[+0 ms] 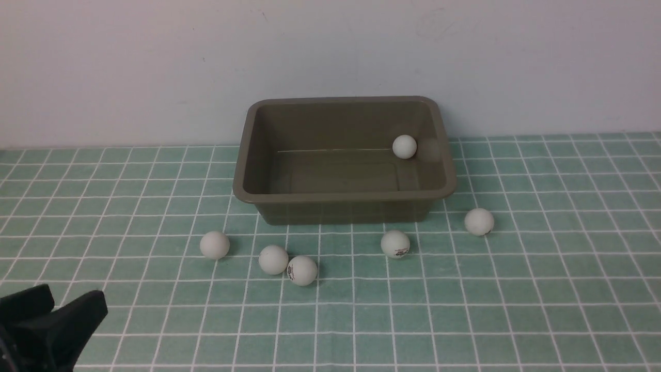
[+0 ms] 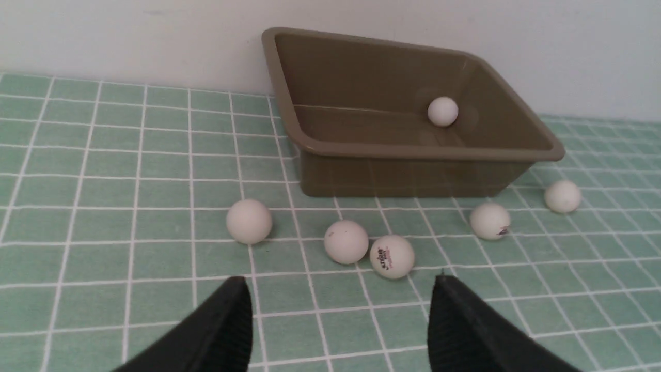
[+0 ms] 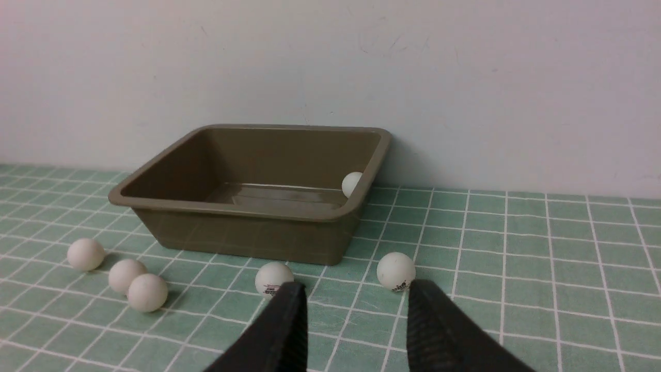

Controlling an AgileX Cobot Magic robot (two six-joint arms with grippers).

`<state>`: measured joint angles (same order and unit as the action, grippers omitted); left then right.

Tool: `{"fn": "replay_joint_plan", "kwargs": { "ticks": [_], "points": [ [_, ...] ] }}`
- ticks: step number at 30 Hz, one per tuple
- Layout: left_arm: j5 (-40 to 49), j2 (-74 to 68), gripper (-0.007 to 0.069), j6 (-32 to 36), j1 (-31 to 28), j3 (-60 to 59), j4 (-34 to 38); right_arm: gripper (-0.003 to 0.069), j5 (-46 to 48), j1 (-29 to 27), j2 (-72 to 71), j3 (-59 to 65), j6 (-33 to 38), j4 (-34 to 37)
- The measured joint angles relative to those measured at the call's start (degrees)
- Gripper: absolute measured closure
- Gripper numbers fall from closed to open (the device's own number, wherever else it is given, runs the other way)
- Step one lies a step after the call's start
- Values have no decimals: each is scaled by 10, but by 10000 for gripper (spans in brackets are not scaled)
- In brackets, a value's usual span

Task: Put the table tennis balls in the box on the green coffee tablecloth.
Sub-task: 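Reach for and grasp a ping pong ball on the table beside the basket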

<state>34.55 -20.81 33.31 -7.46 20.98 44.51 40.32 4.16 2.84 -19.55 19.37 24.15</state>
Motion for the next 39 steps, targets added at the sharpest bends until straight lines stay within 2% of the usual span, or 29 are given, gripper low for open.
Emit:
{"fn": "replay_joint_plan", "kwargs": {
  "ticks": [3, 4, 10, 12, 23, 29, 36, 39],
  "points": [
    [0, -37, 205, 20, 0, 18, -10, 405, 2, 0, 34, -1, 18, 16],
    [0, -67, 205, 40, 0, 32, -21, 405, 11, 0, 48, -5, 40, 27],
    [7, -180, 205, 67, 0, 80, -41, 405, 53, 0, 111, -51, 139, 79],
    [7, -220, 205, 75, 0, 95, -42, 405, 60, 0, 132, -71, 151, 93],
    [16, -366, 205, 159, 0, 140, -20, 405, 76, 0, 235, -130, 163, 102],
    [22, -475, 205, 211, 0, 221, -1, 405, 77, 0, 271, -131, 163, 101],
    [121, -632, 205, 240, 1, 342, 1, 405, 52, 0, 274, -131, 177, 102],
    [135, -690, 194, 240, 1, 382, 3, 405, 51, 0, 274, -131, 178, 111]
  ]
}}
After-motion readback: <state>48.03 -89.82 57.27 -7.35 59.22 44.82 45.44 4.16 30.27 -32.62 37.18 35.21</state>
